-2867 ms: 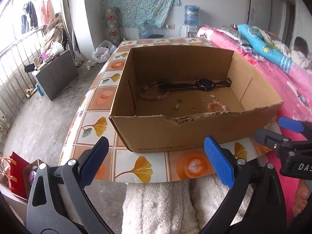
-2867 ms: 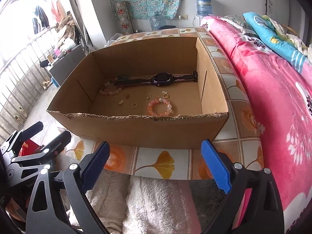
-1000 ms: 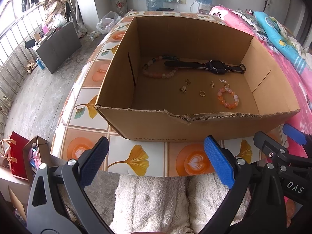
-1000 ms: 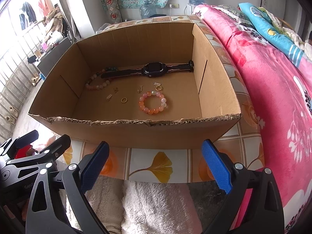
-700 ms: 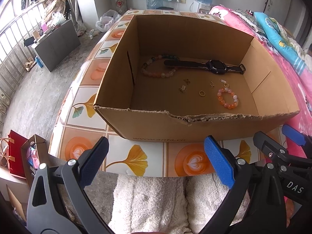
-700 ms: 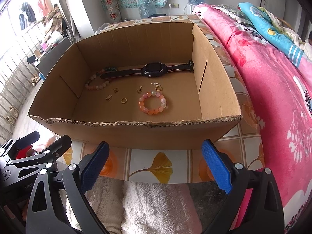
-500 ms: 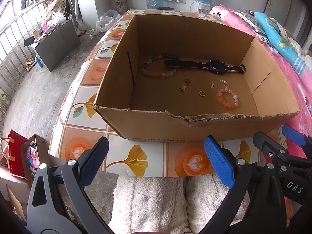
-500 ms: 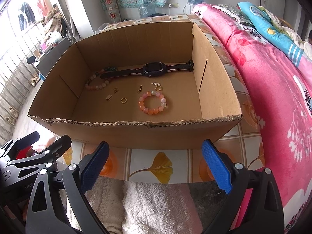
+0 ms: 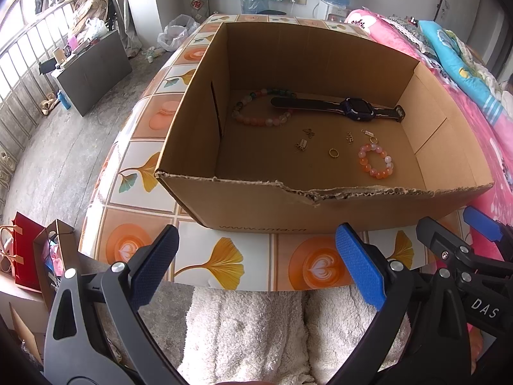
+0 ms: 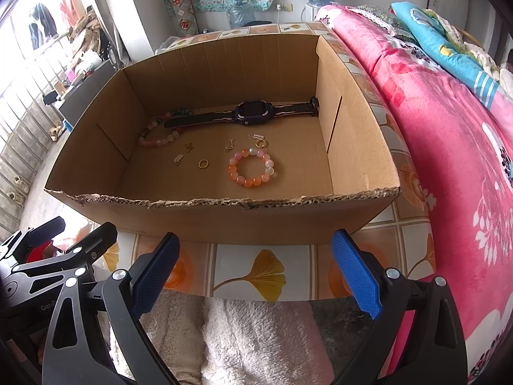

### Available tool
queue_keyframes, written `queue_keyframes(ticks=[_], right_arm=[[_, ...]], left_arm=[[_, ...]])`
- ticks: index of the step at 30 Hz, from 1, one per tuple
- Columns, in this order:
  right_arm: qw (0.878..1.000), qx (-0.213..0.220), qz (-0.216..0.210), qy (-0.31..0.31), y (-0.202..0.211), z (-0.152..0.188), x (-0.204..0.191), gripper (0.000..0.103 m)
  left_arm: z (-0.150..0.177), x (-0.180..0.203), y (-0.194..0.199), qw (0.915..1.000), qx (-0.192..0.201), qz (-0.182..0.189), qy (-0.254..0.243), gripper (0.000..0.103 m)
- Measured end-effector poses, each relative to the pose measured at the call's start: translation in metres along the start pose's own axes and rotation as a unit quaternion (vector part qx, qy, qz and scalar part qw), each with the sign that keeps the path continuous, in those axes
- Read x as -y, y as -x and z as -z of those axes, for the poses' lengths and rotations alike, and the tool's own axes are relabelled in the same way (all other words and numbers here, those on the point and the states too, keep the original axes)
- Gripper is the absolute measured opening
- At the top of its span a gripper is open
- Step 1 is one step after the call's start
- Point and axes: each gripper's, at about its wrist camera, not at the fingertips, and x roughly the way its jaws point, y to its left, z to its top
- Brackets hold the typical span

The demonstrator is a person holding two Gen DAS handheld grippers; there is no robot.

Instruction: Organize jewelry

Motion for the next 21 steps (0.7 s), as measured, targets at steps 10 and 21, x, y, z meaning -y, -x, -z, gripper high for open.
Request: queue_keyframes(ticks=[10, 21], right_arm=[[1.000, 0.000, 0.000, 0.000, -0.0002, 0.0004, -0.0007, 0.093], [1.000, 0.000, 0.000, 0.000, 0.0001, 0.0005, -0.0011, 0.093]], left_arm=[[0.0004, -0.0013, -0.0017, 1.0000, -0.001, 0.002, 0.001, 0.094], [0.0002, -0.0018, -0.0019, 1.0000, -0.001, 0.000, 0.001, 0.094]])
